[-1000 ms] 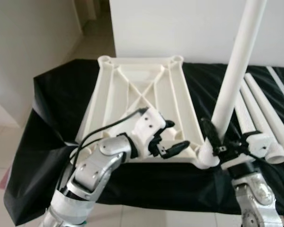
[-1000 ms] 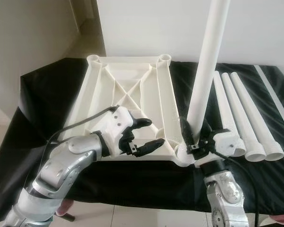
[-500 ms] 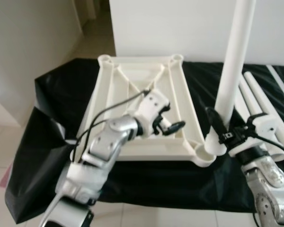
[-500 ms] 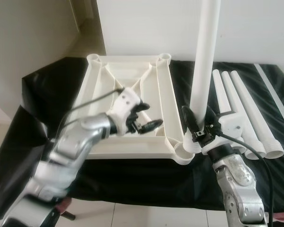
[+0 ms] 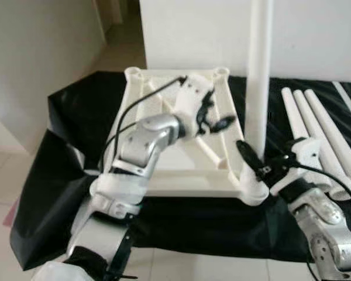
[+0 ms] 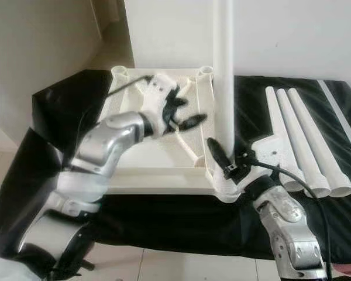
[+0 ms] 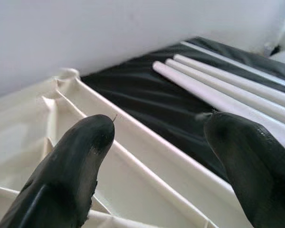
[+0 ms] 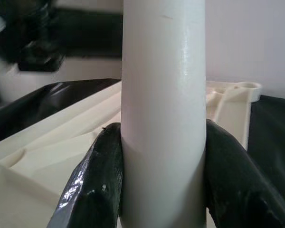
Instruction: Building children table
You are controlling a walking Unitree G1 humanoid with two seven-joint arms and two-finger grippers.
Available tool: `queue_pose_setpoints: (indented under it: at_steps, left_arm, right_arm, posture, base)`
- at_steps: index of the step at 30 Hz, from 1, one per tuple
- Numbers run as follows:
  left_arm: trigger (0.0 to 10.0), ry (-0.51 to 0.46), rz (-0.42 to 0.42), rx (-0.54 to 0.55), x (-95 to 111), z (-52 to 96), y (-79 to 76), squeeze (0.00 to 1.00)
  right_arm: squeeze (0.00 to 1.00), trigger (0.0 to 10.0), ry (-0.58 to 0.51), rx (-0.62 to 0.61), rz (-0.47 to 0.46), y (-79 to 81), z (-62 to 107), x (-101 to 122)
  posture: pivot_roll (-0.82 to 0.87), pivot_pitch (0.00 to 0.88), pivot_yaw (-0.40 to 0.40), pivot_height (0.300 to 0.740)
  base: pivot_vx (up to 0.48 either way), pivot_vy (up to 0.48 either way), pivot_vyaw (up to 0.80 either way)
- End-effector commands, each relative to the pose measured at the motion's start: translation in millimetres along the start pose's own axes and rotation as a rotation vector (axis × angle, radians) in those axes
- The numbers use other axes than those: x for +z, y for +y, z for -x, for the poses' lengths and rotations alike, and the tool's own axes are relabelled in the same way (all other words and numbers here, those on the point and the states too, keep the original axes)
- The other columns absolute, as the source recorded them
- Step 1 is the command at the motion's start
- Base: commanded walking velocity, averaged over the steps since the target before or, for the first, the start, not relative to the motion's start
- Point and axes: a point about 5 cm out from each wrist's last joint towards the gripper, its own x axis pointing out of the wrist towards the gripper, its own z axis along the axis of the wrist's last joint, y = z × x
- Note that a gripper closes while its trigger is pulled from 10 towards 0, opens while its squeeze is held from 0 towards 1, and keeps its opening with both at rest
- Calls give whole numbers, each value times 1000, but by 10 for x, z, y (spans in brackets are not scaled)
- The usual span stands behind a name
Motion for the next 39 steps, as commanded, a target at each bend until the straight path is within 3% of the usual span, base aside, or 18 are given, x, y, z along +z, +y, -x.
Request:
queue_pose_setpoints:
  at_steps: [1,12,20,39]
  left_arm:
    - [10000,8,13,29,6,-10,9,0]
    - [10000,-92,4,-16,372,-102,-204,0]
    - [10000,-128,5,-47,495,-95,-289,0]
    - [10000,-149,30,-103,554,-78,-498,0]
  right_arm:
    - [0,10000,9,16,-1,4,-17,-3]
    - [0,10000,34,77,-2,51,-127,-46]
    - [0,10000,36,73,-8,55,-172,-76]
    - [0,10000,9,41,-30,60,-285,-117]
  posture:
    - [-52,40,-1,740]
    - [-44,45,-2,740]
    - [-42,45,4,740]
    - [-36,34,0,740]
  base:
    - [0,0,0]
    - [0,0,0]
    - [0,0,0]
    - [0,0,0]
